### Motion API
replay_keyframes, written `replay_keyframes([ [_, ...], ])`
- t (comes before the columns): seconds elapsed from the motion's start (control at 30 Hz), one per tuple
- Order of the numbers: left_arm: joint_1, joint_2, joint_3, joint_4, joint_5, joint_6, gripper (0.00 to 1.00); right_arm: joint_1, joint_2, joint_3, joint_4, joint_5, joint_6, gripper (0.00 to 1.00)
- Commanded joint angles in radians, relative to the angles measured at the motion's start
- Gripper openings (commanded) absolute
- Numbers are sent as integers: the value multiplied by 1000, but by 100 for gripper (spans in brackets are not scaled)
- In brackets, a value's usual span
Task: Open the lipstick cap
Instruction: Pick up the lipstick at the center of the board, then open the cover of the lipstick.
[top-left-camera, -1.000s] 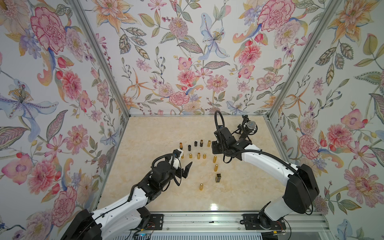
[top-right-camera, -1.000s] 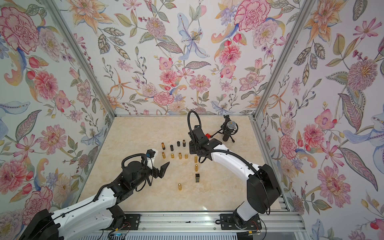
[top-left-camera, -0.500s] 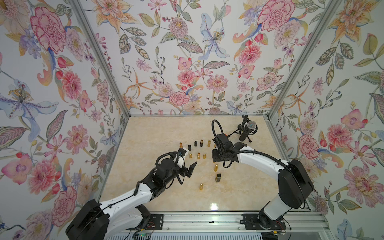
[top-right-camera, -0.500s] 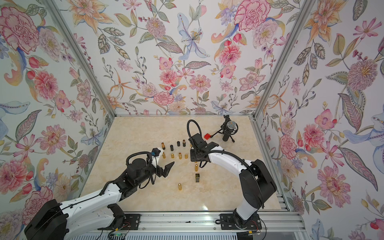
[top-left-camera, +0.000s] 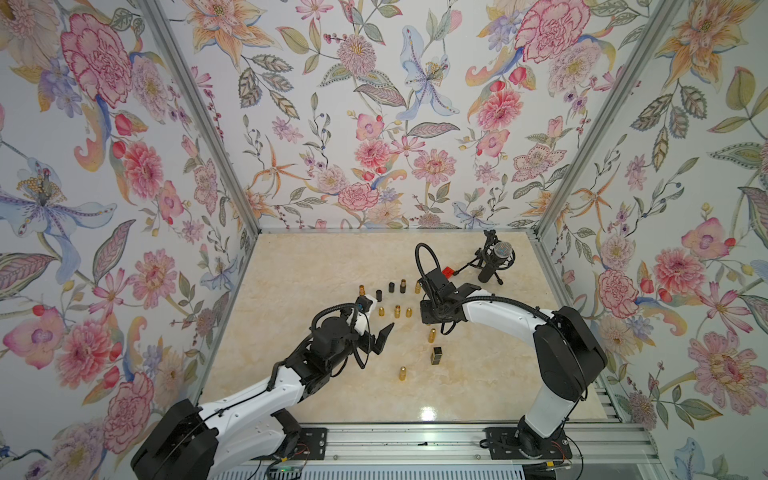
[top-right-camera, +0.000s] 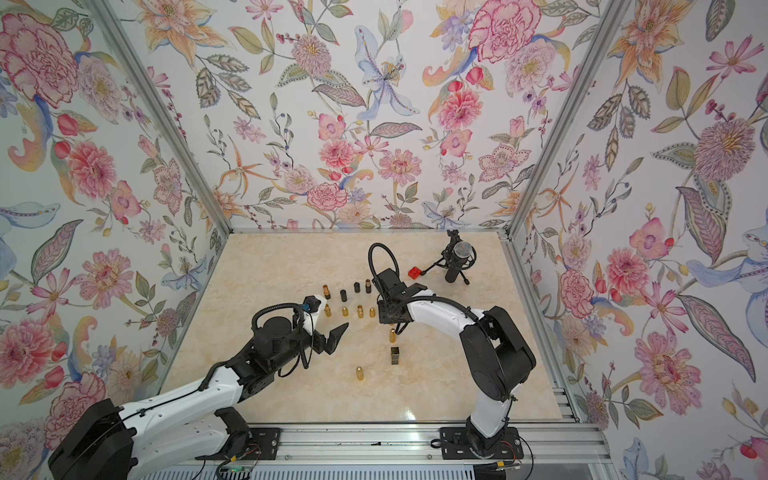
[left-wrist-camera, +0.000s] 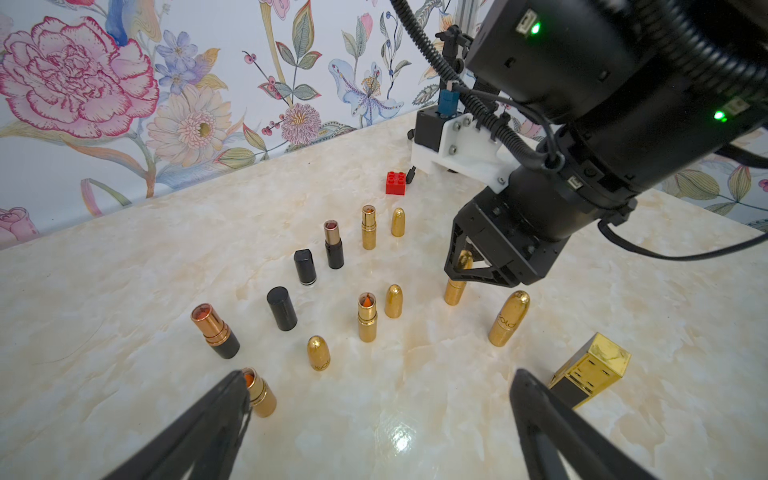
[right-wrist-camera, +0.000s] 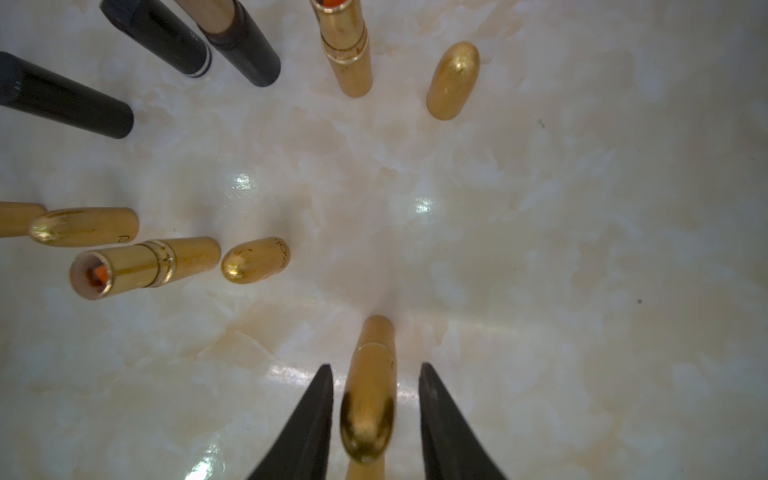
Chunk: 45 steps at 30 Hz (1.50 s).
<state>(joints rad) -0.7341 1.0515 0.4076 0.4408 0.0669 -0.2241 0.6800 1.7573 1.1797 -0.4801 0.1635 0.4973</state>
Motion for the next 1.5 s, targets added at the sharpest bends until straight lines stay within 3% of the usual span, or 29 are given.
replay_keyframes([
  [0.0, -8, -19, 10, -5, -22, 8, 99, 9, 19, 29, 3, 34, -13, 35],
  [0.53, -8, -42, -9, -9, -36, 6, 99, 21, 33, 34, 11, 29, -21, 22],
  [1.0, -8, -52, 17, -33, -66, 28, 99, 25, -101, 53, -32, -41, -27, 22],
  [1.3, -8, 31, 83, -15, -12, 98, 97, 28, -231, 127, -152, -154, -30, 22],
  [1.47, -8, 103, 105, 51, 83, 143, 92, 42, -286, 159, -202, -227, -20, 22],
])
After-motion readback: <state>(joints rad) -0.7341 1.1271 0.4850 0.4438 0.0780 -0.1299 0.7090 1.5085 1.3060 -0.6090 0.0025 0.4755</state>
